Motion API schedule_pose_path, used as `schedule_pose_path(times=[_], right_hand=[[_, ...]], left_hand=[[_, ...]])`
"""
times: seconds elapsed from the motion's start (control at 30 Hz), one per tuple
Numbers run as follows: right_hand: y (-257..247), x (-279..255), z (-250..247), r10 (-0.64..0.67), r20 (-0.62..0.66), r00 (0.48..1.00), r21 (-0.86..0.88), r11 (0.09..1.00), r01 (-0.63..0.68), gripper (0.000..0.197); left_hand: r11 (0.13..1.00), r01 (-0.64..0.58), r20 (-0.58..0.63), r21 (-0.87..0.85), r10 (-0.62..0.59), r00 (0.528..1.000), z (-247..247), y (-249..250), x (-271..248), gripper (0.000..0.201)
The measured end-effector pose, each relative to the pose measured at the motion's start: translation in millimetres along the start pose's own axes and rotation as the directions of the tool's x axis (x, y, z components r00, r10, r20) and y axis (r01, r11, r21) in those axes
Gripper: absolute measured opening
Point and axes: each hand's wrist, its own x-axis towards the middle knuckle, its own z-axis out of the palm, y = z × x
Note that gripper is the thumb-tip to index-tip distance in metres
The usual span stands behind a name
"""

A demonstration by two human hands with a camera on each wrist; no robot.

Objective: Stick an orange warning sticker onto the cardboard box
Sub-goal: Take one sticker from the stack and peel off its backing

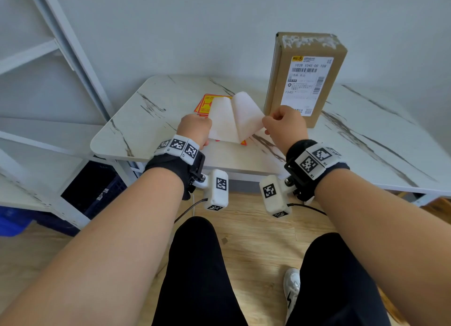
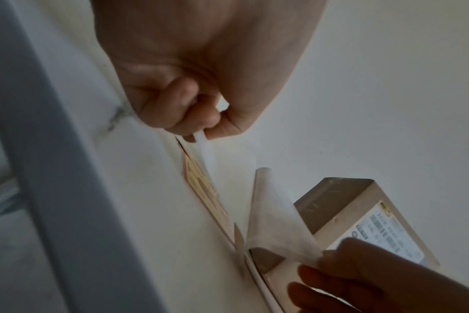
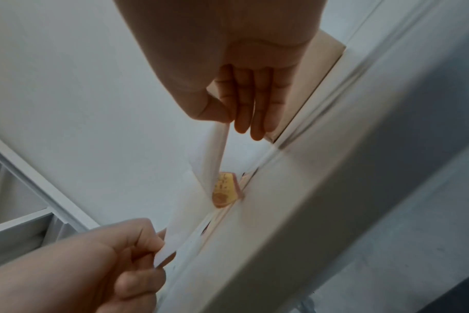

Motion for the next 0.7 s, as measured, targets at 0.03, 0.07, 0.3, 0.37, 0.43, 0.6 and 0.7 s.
schedule_pose_path(times=[0.03, 0.07, 0.3, 0.37, 0.43, 0.6, 0.7], right_hand=[[-1.0, 0.3, -1.9, -0.001, -0.012, 1.000, -0.005, 1.000, 0.001, 0.005], [-1.8, 0.4, -3.4, 0.000, -0.024, 1.000, -0.011, 1.000, 0.000, 0.005], [-1.8, -1.2, -6.8, -0.006, -0.081, 0.997, -0.007, 1.000, 0.006, 0.004], [-2.3, -1.8, -6.0, -0.007, -0.106, 0.994, 0.010, 1.000, 0.008, 0.004], [-3.9, -1.5, -5.9, -0.011, -0.118, 0.993, 0.028, 1.000, 0.014, 0.005], [-9.8, -0.6, -7.0, -0.034, -0.106, 0.994, 0.076, 0.996, 0.042, 0.009], [-14.5, -2.3, -8.7, -0.046, -0.096, 0.994, 0.141, 0.988, 0.060, 0.013]], left_hand=[[1.000, -0.007, -0.039, 0.008, 0.007, 0.999, -2.4, -1.9, 3.6, 0.024], [1.000, -0.004, -0.075, 0.005, 0.004, 0.997, -4.9, -3.6, 6.5, 0.025], [0.994, 0.101, -0.198, -0.043, -0.108, 0.974, -11.2, -21.4, 31.7, 0.039], [0.994, 0.109, -0.164, -0.028, -0.112, 0.980, -16.0, -17.5, 24.4, 0.014], [0.994, 0.103, -0.137, -0.029, -0.106, 0.985, -20.0, -18.4, 22.7, 0.019], [0.994, 0.100, -0.219, 0.043, -0.088, 0.972, -14.5, -15.4, 18.0, 0.036], [0.982, 0.063, -0.268, 0.178, -0.013, 0.963, -13.1, -10.3, 12.4, 0.040]])
